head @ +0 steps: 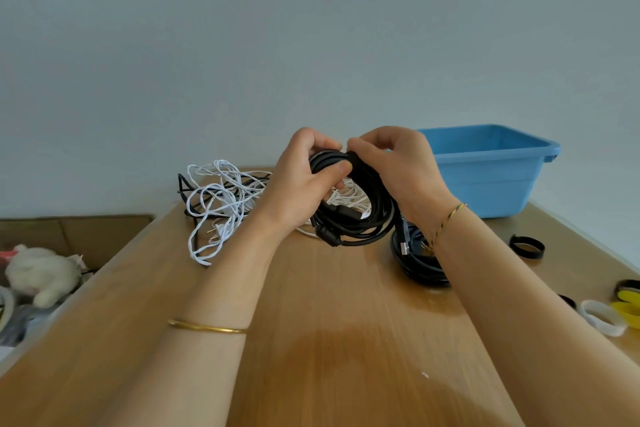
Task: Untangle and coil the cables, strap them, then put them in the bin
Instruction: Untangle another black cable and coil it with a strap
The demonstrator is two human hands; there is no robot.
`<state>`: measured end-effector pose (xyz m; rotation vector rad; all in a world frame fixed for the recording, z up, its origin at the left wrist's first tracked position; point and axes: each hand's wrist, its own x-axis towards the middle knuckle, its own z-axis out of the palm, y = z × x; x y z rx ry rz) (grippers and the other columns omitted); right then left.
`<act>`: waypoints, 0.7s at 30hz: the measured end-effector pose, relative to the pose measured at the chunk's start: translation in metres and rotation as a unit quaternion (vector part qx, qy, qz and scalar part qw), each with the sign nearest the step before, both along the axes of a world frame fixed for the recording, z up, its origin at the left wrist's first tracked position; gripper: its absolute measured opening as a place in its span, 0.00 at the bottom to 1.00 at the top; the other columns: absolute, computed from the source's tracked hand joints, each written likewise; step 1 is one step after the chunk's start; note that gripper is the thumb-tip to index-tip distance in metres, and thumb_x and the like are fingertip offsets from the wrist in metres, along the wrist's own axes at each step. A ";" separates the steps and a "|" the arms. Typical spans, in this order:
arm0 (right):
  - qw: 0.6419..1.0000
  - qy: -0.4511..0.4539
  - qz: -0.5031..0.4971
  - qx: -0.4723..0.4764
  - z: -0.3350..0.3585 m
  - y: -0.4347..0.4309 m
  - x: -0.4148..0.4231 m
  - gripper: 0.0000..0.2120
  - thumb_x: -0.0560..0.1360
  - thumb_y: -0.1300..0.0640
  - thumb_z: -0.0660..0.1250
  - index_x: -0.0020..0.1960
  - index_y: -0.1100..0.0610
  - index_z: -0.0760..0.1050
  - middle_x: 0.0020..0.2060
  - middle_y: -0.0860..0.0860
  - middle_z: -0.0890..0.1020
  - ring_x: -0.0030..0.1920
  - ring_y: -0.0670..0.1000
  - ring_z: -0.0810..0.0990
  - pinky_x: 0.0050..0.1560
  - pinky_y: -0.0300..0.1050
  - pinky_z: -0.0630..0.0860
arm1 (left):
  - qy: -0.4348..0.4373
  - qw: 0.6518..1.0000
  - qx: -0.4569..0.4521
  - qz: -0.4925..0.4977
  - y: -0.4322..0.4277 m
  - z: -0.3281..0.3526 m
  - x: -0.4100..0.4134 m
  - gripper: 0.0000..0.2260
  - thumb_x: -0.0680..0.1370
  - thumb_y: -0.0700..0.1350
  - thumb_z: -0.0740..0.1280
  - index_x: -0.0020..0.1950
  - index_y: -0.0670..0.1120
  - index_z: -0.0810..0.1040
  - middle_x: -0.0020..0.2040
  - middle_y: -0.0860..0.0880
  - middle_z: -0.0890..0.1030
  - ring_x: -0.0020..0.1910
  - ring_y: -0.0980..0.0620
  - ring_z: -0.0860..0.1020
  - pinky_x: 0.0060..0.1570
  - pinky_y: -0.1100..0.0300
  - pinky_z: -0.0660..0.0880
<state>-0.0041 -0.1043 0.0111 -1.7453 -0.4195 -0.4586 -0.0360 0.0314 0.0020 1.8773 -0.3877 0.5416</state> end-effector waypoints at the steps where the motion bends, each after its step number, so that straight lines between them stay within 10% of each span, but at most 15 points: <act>1: 0.999 -0.024 -0.015 -0.038 0.000 0.001 0.000 0.11 0.75 0.55 0.67 0.40 0.63 0.79 0.33 0.55 0.80 0.35 0.51 0.77 0.39 0.46 0.76 | -0.002 1.000 -0.001 0.003 0.000 0.000 0.001 0.09 0.77 0.38 0.67 0.55 0.42 0.71 0.39 0.49 0.77 0.28 0.61 0.74 0.33 0.66 0.72; 8: 0.982 -0.075 -0.037 -0.170 0.001 0.005 -0.002 0.23 0.80 0.53 0.59 0.28 0.57 0.59 0.24 0.50 0.63 0.27 0.47 0.59 0.28 0.41 0.56 | -0.021 0.999 0.017 0.030 0.000 -0.001 0.005 0.07 0.78 0.39 0.67 0.53 0.45 0.70 0.37 0.49 0.74 0.26 0.59 0.71 0.31 0.66 0.70; 21: 0.965 0.108 -0.009 -0.240 0.011 -0.069 -0.014 0.24 0.79 0.44 0.57 0.47 0.66 0.76 0.36 0.55 0.76 0.35 0.50 0.73 0.36 0.39 0.71 | 0.063 0.987 -0.147 -0.009 -0.057 -0.014 0.020 0.07 0.77 0.39 0.68 0.47 0.48 0.71 0.42 0.48 0.74 0.28 0.57 0.73 0.32 0.61 0.72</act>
